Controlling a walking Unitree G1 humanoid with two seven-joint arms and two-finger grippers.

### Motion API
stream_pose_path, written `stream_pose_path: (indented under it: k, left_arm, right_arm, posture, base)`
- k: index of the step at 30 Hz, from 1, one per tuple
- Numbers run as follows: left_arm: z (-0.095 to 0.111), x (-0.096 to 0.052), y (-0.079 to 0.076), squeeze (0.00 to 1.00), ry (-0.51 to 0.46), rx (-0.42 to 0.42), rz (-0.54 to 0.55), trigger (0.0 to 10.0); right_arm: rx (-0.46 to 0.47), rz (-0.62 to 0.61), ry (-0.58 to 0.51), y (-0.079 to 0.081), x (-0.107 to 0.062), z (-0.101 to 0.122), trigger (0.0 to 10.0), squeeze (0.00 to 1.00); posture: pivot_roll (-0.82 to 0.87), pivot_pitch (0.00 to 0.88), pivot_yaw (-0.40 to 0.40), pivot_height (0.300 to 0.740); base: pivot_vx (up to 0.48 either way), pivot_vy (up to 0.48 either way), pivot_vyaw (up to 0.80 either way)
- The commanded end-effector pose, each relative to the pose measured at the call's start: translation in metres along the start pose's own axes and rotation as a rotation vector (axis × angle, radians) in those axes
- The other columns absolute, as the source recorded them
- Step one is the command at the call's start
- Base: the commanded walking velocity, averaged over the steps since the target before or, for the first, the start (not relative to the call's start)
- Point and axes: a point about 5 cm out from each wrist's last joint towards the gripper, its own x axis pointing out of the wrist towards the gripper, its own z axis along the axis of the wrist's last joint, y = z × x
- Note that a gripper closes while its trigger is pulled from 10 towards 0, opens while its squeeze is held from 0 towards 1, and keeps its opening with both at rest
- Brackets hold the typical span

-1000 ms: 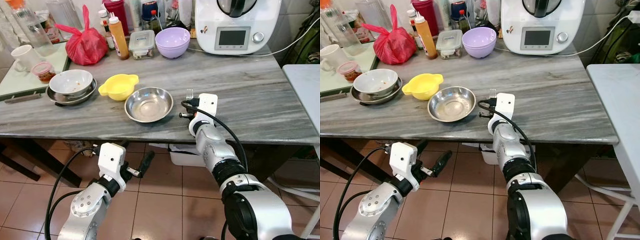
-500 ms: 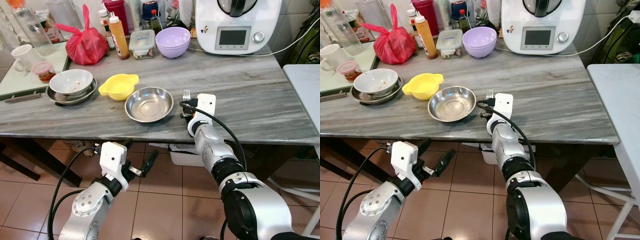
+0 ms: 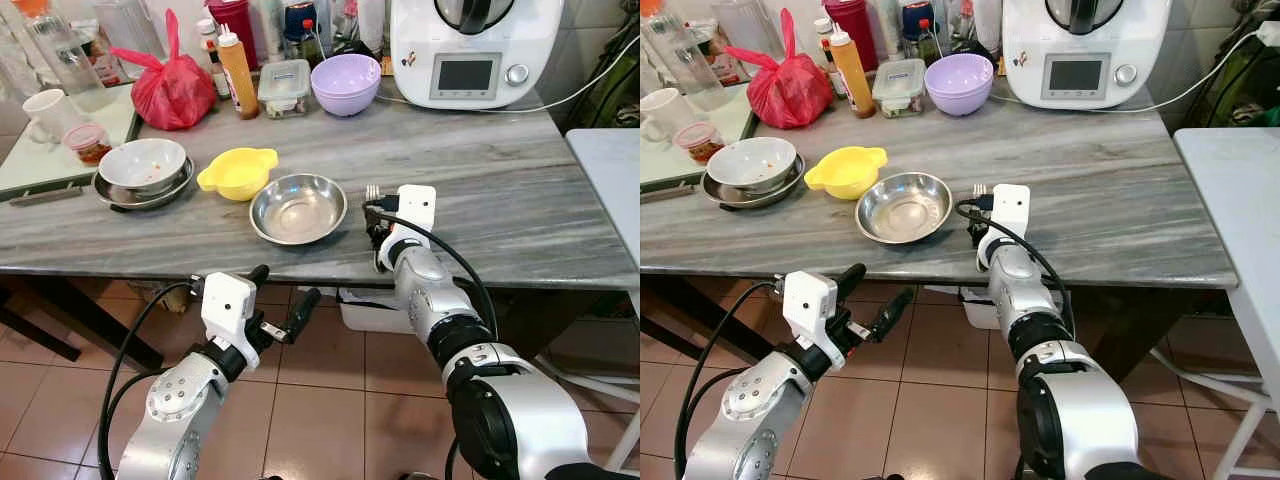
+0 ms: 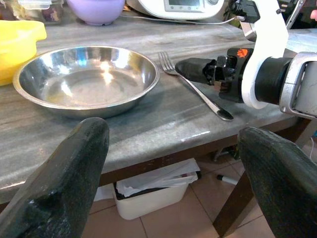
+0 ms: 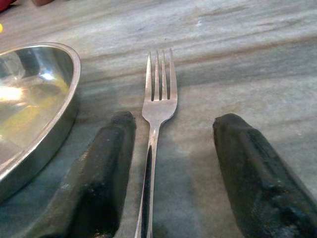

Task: Setting the table

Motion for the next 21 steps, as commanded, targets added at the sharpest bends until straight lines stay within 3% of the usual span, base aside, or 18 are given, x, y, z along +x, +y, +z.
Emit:
stream_pose_path:
  k: [1, 6, 10, 16, 21]
  left_arm:
    - [-0.001, -0.001, 0.002, 0.0, 0.009, 0.002, -0.005, 10.0]
    - [-0.001, -0.001, 0.002, 0.0, 0.011, 0.008, -0.006, 10.0]
    - [0.0, 0.0, 0.003, 0.0, 0.008, 0.017, -0.001, 10.0]
    - [0.006, 0.0, 0.007, 0.0, -0.023, 0.031, 0.03, 10.0]
    - [0.012, 0.002, 0.01, 0.0, -0.049, 0.045, 0.051, 10.0]
  right_arm:
    - [-0.007, 0.02, -0.006, 0.006, 0.001, 0.004, 10.0, 1.0]
    - [-0.002, 0.016, -0.026, 0.005, 0.002, 0.01, 10.0, 1.0]
    - [-0.034, 0.033, -0.103, 0.006, 0.003, 0.025, 10.0, 1.0]
    - [-0.125, 0.077, -0.3, 0.007, -0.004, 0.058, 10.0, 1.0]
    - [-0.198, 0.09, -0.406, 0.001, -0.016, 0.069, 10.0, 1.0]
  posture:
    - [-0.05, 0.119, 0.11, 0.74]
    - [-0.05, 0.115, 0.11, 0.74]
    - [-0.05, 0.111, 0.107, 0.74]
    - [-0.05, 0.093, 0.103, 0.74]
    - [-0.06, 0.084, 0.104, 0.74]
  base:
    - [0.0, 0.0, 0.0]
    - [0.0, 0.0, 0.0]
    - [0.0, 0.0, 0.0]
    - [0.0, 0.0, 0.0]
    - [0.0, 0.0, 0.0]
